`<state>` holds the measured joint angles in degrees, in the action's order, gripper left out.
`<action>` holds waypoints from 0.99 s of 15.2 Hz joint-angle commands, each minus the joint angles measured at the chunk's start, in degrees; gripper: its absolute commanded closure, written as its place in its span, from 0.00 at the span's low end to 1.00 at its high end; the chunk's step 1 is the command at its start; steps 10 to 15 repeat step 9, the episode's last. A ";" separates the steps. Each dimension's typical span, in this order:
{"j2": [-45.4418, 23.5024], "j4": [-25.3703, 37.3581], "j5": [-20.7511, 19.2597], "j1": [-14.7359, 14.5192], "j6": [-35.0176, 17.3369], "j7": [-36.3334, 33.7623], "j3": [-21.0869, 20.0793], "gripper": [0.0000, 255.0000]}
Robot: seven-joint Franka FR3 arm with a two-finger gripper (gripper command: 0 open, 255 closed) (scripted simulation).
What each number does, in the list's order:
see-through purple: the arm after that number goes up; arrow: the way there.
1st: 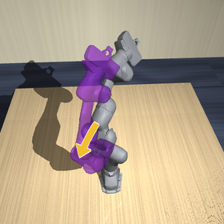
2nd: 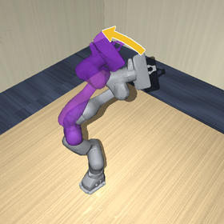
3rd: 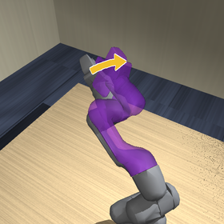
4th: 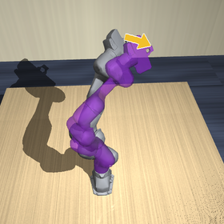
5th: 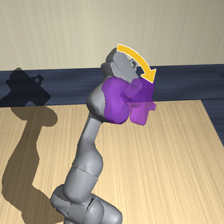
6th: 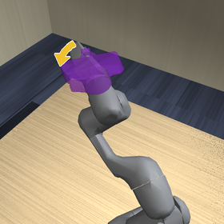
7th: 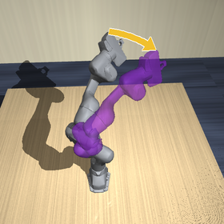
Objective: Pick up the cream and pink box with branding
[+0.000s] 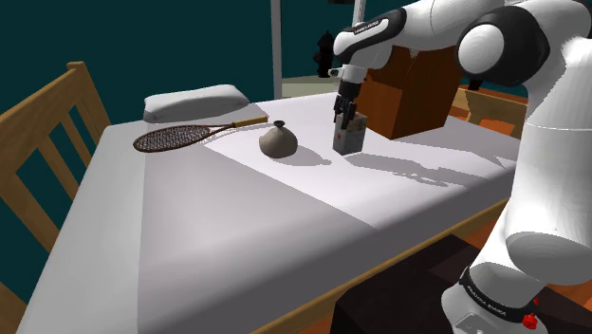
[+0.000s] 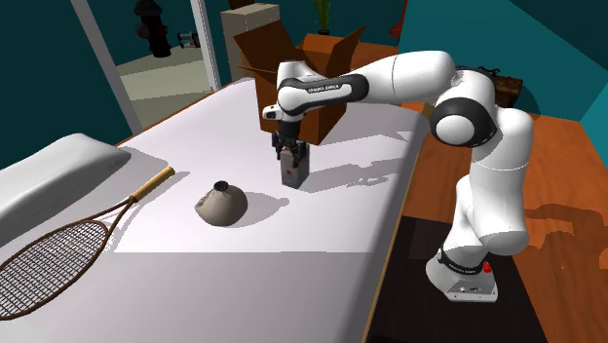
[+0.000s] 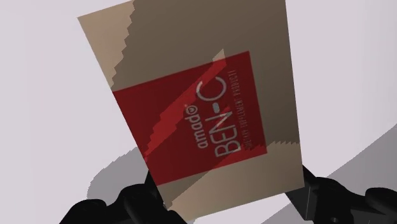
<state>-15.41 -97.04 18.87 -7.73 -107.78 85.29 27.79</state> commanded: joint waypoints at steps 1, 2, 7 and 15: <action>0.37 1.15 -0.29 0.00 1.36 -0.41 0.09 1.00; 0.51 1.74 -0.42 0.02 2.05 -0.59 0.13 1.00; 1.00 4.95 -0.91 0.17 5.59 -1.45 0.31 1.00; 1.01 5.05 -0.92 0.18 5.69 -1.48 0.31 1.00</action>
